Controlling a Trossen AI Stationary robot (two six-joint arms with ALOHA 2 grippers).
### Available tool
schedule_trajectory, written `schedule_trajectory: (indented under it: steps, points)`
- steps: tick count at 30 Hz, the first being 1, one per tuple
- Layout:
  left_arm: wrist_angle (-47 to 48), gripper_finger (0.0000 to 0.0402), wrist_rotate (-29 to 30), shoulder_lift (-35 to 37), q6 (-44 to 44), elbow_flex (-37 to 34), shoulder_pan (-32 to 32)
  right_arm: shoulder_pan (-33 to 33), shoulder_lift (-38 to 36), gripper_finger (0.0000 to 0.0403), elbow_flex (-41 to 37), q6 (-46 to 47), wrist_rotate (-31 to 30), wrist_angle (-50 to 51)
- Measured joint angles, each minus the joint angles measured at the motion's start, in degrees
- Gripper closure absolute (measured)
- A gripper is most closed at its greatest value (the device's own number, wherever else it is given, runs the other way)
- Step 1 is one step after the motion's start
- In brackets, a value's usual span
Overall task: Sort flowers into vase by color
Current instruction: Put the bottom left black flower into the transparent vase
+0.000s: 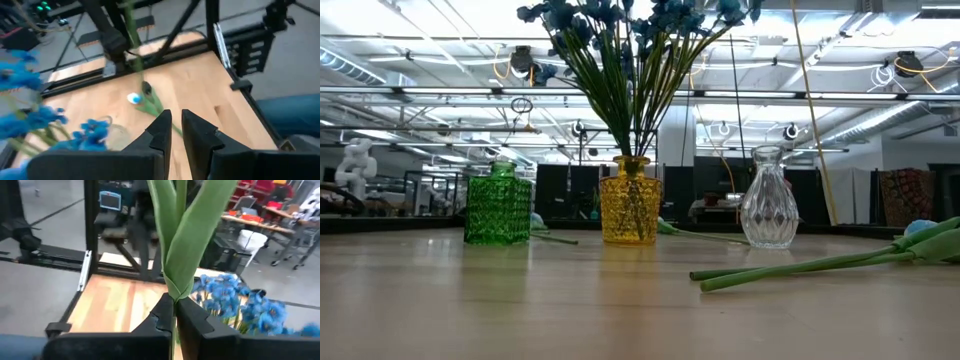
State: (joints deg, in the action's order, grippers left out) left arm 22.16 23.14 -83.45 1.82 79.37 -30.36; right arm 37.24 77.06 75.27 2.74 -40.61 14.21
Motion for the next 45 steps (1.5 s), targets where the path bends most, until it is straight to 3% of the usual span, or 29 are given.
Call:
schedule_trajectory:
  steps: [8,17,24,31,45]
  points:
    - [7.28,0.0350,0.03,3.20,-2.85,0.00,-2.10,2.75,-9.91,0.0401,-11.73,2.36,-7.75,-3.25]
    - [10.31,0.0349,2.57,3.38,-2.81,0.00,-3.42,-2.52,-27.82,0.0401,-34.58,5.39,-13.47,-21.22]
    - [10.33,0.0349,4.13,3.38,-2.55,0.00,-3.37,-5.76,-38.66,0.0401,-46.89,5.28,-13.20,-31.87]
    - [10.26,0.0349,4.17,3.38,-2.57,0.00,-3.37,-7.76,-41.27,0.0398,-50.56,6.52,-13.28,-33.26]
    - [10.11,0.0349,4.19,3.36,-2.86,-0.02,-3.37,-9.42,-36.72,0.0397,-50.91,10.13,-13.09,-32.76]
